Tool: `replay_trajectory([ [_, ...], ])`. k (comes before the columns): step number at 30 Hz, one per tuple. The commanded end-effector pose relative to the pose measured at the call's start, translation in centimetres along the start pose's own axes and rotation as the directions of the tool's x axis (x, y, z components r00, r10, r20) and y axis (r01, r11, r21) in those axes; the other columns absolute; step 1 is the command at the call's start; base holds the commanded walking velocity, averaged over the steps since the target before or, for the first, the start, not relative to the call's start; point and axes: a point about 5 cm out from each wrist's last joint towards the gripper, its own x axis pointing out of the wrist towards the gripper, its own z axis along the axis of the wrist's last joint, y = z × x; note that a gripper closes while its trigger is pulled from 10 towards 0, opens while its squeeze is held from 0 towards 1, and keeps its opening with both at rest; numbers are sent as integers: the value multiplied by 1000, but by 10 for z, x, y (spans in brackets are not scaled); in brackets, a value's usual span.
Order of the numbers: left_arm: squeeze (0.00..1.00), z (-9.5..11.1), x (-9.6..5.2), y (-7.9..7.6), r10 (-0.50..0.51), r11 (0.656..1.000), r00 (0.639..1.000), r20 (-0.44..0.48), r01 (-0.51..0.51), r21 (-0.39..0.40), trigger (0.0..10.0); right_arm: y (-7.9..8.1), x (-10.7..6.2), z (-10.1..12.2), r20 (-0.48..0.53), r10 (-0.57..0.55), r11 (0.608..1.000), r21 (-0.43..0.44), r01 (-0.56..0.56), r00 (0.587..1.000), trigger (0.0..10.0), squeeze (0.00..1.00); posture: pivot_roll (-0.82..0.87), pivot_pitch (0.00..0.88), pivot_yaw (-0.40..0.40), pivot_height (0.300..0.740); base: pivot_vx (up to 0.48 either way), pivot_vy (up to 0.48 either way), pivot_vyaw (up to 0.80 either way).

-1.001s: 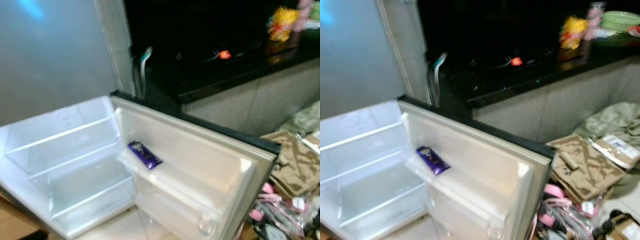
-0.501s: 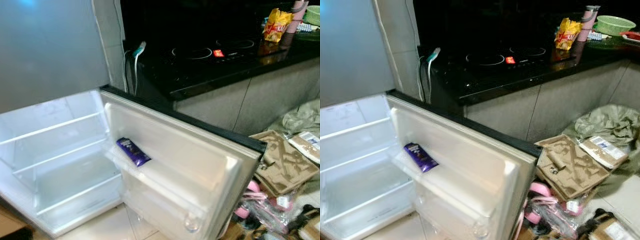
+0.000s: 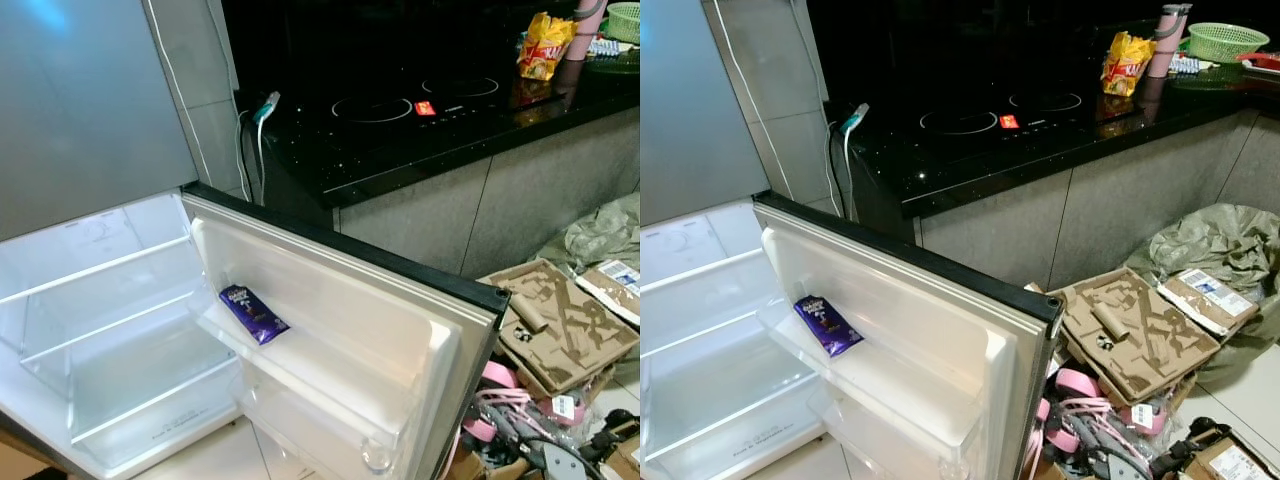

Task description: Restocking fridge

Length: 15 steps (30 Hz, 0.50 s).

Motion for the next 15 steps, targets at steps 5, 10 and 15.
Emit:
replay_trajectory([
  [5, 0, -3, -1, 5, 35, 999, 999, -19, -35, -3, 10000, 3, 5, 38, 140, 37, 999, 20, -41, 989, 10000, 0, -91, 0, 34, 740, 0, 0, 0],
  [10, 0, -4, -2, 5, 38, 999, 999, -26, -38, -2, 10000, 10, 7, 51, 177, 93, 995, 24, -99, 980, 10000, 0, -91, 0, 34, 740, 0, 0, 0],
  [15, 0, -4, -2, 7, 59, 998, 998, -34, -59, 1, 10000, 19, 9, 64, 222, 155, 987, 11, -162, 963, 10000, 0, -91, 0, 33, 740, 0, 0, 0],
])
